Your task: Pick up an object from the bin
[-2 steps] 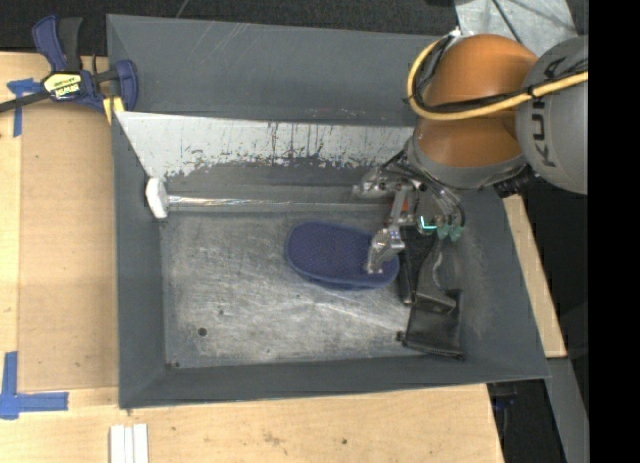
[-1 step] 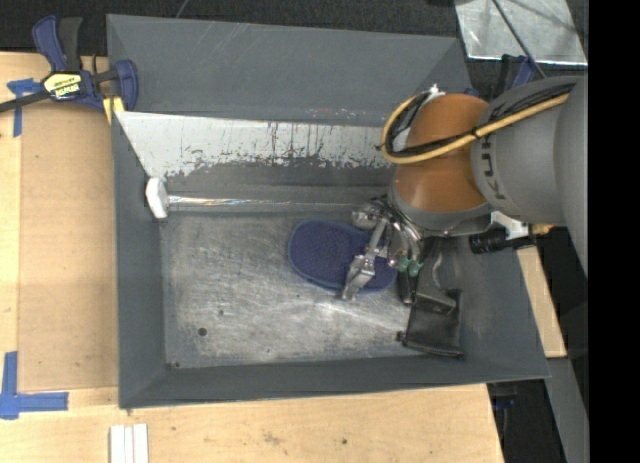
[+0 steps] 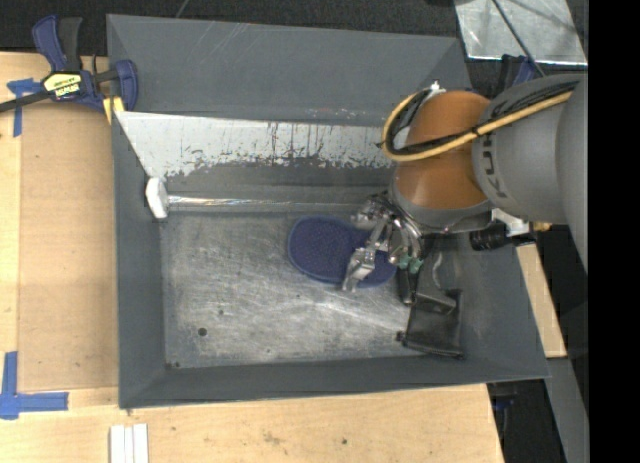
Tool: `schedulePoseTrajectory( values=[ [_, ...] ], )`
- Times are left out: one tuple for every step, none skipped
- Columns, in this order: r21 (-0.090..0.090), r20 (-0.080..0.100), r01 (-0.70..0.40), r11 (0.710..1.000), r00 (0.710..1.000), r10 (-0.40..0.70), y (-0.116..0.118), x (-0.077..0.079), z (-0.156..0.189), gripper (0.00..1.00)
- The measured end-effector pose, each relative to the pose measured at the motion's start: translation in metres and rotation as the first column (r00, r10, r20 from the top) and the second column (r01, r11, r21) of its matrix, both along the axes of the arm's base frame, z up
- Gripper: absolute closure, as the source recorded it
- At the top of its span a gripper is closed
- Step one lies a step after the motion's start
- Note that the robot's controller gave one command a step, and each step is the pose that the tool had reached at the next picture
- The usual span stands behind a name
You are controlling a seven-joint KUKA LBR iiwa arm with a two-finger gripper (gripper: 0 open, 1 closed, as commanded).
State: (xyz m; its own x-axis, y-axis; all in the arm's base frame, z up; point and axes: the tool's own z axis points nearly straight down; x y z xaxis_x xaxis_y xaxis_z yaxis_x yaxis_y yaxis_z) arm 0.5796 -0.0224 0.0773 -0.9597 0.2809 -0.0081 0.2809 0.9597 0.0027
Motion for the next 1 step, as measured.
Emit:
schedulePoseTrajectory(
  values=[
    [-0.005,0.000,-0.403,0.915,0.915,0.403,-0.0198,-0.0388,0.1518,1.00]
  ],
)
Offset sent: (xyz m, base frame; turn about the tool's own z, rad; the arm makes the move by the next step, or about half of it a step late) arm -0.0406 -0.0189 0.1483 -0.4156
